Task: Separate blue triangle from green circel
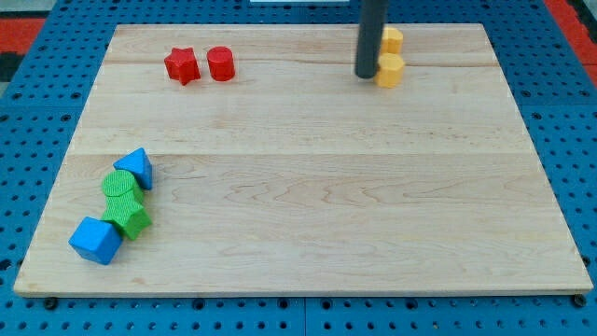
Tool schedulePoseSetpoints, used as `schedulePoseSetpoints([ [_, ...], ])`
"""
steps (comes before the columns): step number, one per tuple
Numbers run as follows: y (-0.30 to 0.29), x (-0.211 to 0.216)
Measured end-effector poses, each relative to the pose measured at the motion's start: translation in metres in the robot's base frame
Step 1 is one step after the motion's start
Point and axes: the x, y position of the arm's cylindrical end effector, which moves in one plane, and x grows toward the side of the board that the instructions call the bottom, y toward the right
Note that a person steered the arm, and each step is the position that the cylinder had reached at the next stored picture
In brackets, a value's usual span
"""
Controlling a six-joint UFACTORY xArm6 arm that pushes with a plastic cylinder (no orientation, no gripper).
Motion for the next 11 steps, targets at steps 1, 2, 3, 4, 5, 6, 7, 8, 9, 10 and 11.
schedulePoseSetpoints([
  [1,-0.011,0.0],
  [2,-0.081,0.03],
  [3,-0.138,0.074],
  [4,-0.205,0.096],
  [5,-0.259,0.102],
  [6,-0.262,0.102],
  [7,-0.262,0.102],
  [8,-0.264,0.105],
  [9,-0.281,0.116],
  [10,-0.316,0.131],
  [11,-0.36,0.137],
])
